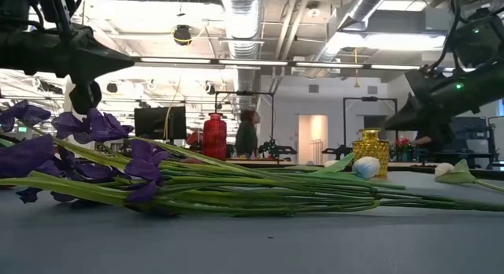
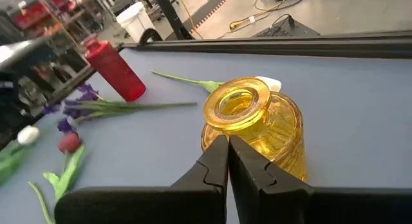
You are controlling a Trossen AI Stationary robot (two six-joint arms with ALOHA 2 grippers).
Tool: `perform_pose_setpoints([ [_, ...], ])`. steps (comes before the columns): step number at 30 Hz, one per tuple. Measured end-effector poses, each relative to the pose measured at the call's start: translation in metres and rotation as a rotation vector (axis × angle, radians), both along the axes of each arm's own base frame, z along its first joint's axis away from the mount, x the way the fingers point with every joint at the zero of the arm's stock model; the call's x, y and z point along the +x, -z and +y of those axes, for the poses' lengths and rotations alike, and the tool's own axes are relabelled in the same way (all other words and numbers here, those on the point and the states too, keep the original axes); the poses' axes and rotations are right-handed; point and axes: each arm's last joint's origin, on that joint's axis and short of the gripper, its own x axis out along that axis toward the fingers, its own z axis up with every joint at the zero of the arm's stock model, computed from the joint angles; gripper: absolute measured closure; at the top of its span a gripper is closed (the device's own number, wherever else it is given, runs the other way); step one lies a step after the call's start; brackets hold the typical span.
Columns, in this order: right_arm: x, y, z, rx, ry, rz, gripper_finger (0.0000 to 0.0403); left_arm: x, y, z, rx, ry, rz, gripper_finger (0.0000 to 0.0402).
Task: Sort flowers into vase by color
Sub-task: Put the white flower into the yellow vase
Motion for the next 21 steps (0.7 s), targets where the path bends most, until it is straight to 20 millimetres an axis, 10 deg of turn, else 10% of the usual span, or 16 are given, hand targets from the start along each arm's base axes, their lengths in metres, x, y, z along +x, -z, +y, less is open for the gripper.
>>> perform_pose_setpoints([
  [10,0.011,-0.044,0.007,0.095,-0.266,-0.269,0.0361,-0.001,-0.002,0.002,0.038,-0.079,-0.013,0.04],
  [21,0.031,-0.11,0.034,0.426,-0.383,-0.047,0.0361,0.001,-0.009,0.001,0.194,-0.049,0.068,0.03],
])
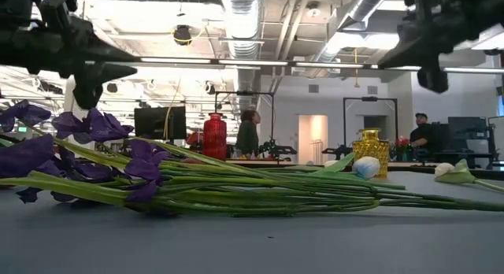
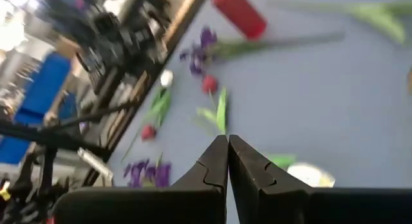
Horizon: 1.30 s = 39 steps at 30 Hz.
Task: Sort flowers into vase by color
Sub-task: Put the white flower into the yellow vase
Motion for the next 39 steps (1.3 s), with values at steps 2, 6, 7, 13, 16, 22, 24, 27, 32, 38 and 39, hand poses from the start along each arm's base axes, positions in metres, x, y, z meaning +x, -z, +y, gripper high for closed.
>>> perform_pose_setpoints([
  [2,0.005,-0.007,0.008,0.07,-0.015,0.053,0.0361,0.001,-0.009,0.0,0.058,-0.001,0.023,0.0274],
  [6,0.016,-0.01,0.026,0.212,-0.033,0.188,0.0361,0.007,-0.021,0.001,0.163,-0.004,0.141,0.0237],
  [7,0.018,-0.008,0.031,0.249,-0.028,0.238,0.0361,0.01,-0.024,0.001,0.182,-0.004,0.163,0.0231],
  [13,0.028,0.019,0.059,0.438,0.061,0.54,0.0361,0.026,-0.033,0.004,0.256,-0.012,0.278,0.0224],
  [16,0.031,0.032,0.069,0.439,0.088,0.67,0.0356,0.034,-0.038,0.005,0.266,-0.021,0.283,0.0223],
  [22,0.03,0.053,0.079,0.398,0.169,0.888,0.0318,0.045,-0.043,0.007,0.289,-0.017,0.324,0.0223],
  [24,0.031,0.059,0.076,0.399,0.235,0.95,0.0297,0.047,-0.043,0.007,0.298,-0.015,0.335,0.0223],
  [27,0.036,0.066,0.072,0.393,0.274,0.985,0.0262,0.049,-0.043,0.007,0.295,-0.012,0.336,0.0223],
  [32,0.045,0.079,0.067,0.368,0.315,1.047,0.0211,0.052,-0.043,0.007,0.286,-0.015,0.326,0.0223],
  [38,0.058,0.095,0.065,0.346,0.356,1.063,0.0191,0.052,-0.043,0.007,0.26,-0.017,0.318,0.0223],
  [39,0.06,0.098,0.064,0.342,0.361,1.065,0.0192,0.052,-0.043,0.007,0.256,-0.017,0.317,0.0223],
])
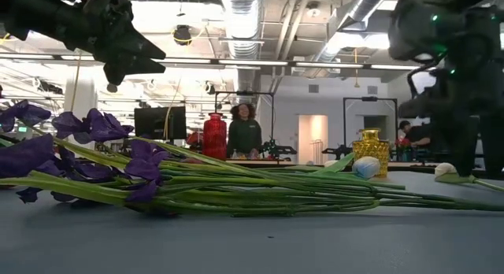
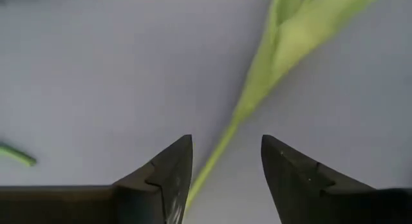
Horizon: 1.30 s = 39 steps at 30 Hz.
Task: Sort flowers into vase by color
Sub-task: Put the white flower into the yellow vase
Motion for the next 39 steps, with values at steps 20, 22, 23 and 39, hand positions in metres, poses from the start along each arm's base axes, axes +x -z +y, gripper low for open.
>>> perform_pose_setpoints([
  [20,0.012,0.021,0.002,-0.004,0.05,0.047,0.0387,0.0,0.001,-0.001,-0.048,0.039,-0.004,0.0223],
  [22,0.01,0.017,0.002,-0.003,0.075,0.037,0.038,0.0,0.001,-0.001,-0.055,0.038,-0.003,0.0223],
  [23,0.009,0.014,0.001,-0.006,0.084,0.02,0.0376,0.0,0.001,-0.001,-0.055,0.038,-0.003,0.0223],
  [39,-0.015,-0.058,-0.016,-0.331,0.089,-0.492,0.0387,-0.001,0.003,-0.001,-0.042,0.009,0.022,0.0223],
])
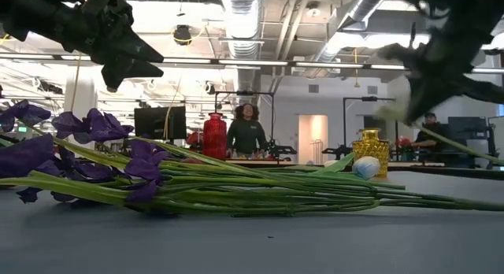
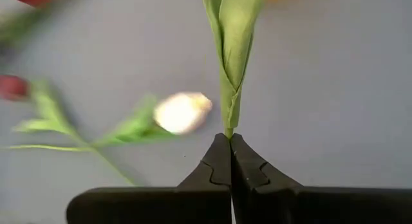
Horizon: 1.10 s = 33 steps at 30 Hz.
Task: Sort flowers into vase by color
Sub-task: Put the white flower into the yellow vase
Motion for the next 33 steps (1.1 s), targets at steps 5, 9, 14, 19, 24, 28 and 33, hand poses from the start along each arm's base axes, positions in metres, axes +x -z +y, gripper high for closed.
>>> perform_pose_setpoints([
  [5,-0.002,-0.022,-0.006,-0.278,-0.079,-0.117,0.0386,0.0,0.0,0.0,0.003,-0.011,0.0,0.0223],
  [9,-0.003,-0.038,-0.012,-0.473,-0.099,-0.162,0.0386,0.0,0.0,0.001,0.008,-0.028,0.0,0.0223],
  [14,-0.008,-0.059,-0.027,-0.63,-0.114,-0.189,0.0385,0.0,0.0,0.001,0.009,-0.031,0.0,0.0223],
  [19,-0.017,-0.075,-0.046,-0.786,-0.112,-0.137,0.0385,0.0,0.0,0.002,0.001,-0.063,-0.004,0.0223],
  [24,-0.025,-0.086,-0.065,-0.914,-0.083,-0.039,0.0385,-0.001,0.0,0.002,0.004,-0.087,-0.005,0.0223],
  [28,-0.026,-0.093,-0.08,-0.992,-0.074,-0.004,0.0385,-0.001,0.0,0.002,-0.013,-0.093,-0.011,0.0223],
  [33,-0.025,-0.095,-0.099,-1.022,-0.061,0.025,0.0385,-0.002,0.001,0.004,-0.046,-0.151,-0.012,0.0223],
])
